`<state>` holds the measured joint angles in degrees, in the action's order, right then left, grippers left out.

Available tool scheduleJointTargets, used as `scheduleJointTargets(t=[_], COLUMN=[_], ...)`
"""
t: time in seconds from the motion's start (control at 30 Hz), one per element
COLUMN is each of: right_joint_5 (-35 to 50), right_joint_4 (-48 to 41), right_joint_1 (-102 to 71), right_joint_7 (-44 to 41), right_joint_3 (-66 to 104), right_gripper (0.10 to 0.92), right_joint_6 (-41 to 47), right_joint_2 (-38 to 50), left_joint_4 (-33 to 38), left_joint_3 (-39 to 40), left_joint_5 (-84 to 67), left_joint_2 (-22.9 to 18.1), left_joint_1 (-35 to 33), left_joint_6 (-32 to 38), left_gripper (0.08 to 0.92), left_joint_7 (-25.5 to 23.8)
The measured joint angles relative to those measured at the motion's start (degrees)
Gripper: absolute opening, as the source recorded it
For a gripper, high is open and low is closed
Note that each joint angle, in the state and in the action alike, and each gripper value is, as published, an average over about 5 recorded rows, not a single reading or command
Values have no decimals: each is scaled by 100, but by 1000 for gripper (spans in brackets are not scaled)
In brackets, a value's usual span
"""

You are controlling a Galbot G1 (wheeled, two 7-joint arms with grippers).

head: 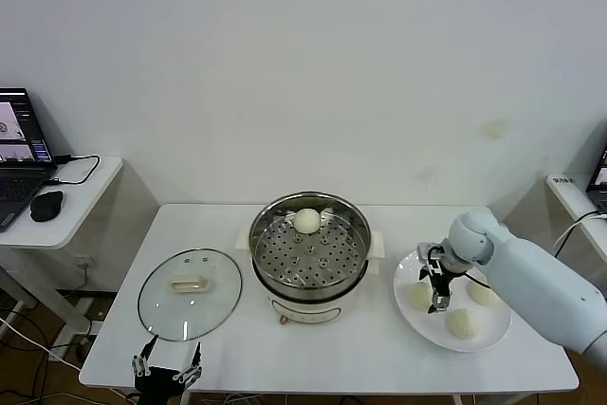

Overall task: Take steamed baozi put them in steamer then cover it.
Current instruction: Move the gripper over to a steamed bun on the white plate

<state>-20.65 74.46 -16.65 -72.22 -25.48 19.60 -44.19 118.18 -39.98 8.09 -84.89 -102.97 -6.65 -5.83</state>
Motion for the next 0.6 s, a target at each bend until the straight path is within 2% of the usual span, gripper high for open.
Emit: scheduleJointTargets(t=[0.37, 0.6], right_joint_5=[-21, -2], right_joint_4=[-25, 4], right_joint_1=[-48, -76], right_joint_7=[20, 34], right_joint_3=[10, 54], right_gripper=[811, 651], right_joint_6=[-3, 8], right_joint_2=[-40, 7], left_joint_4=[-6, 6], left_joint_3=[26, 40], left_joint_5=[23, 32], left_joint_2=[-20, -31], left_joint_1=[2, -23], left_joint_6=[1, 5], left_gripper=[823, 823], left_joint_7=[1, 6])
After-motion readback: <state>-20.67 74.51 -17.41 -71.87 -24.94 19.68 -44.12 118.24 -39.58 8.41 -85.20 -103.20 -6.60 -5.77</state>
